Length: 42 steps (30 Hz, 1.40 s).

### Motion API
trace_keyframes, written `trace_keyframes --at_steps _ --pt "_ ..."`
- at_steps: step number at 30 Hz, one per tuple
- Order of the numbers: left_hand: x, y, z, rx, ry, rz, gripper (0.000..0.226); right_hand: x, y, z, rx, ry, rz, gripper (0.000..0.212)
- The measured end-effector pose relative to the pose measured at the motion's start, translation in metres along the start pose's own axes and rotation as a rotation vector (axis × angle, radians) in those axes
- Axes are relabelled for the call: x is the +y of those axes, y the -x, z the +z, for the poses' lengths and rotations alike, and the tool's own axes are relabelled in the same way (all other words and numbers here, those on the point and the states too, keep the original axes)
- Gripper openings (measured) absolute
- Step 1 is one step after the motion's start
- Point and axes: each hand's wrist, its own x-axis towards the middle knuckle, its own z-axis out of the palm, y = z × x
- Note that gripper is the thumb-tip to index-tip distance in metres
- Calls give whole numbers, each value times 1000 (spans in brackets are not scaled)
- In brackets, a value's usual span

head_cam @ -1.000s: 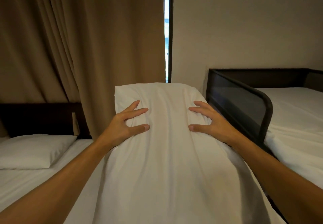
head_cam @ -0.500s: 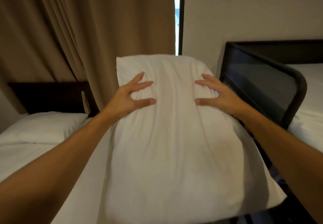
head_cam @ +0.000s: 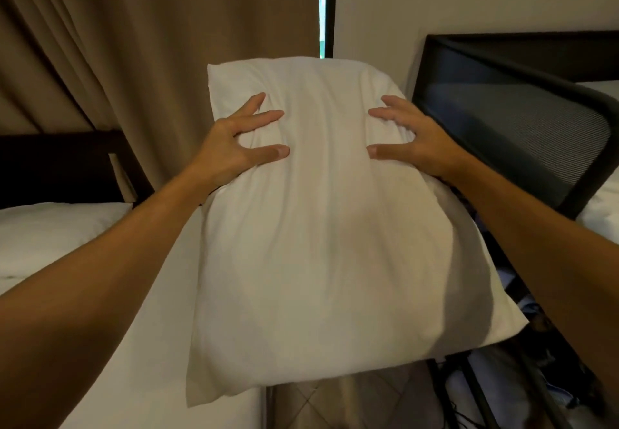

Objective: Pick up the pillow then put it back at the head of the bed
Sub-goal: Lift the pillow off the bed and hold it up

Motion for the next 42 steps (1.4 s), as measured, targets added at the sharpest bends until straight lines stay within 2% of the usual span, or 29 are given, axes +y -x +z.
trace_keyframes --at_steps 12,33,42 --pt "-41 -72 -5 -73 94 87 70 14 -49 -1 96 68 65 76" --pt "-55 -221 88 -75 98 127 69 130 -146 -78 142 -10 32 74" --pt "-68 -299 113 -99 72 239 68 159 -181 -107 214 54 43 71"
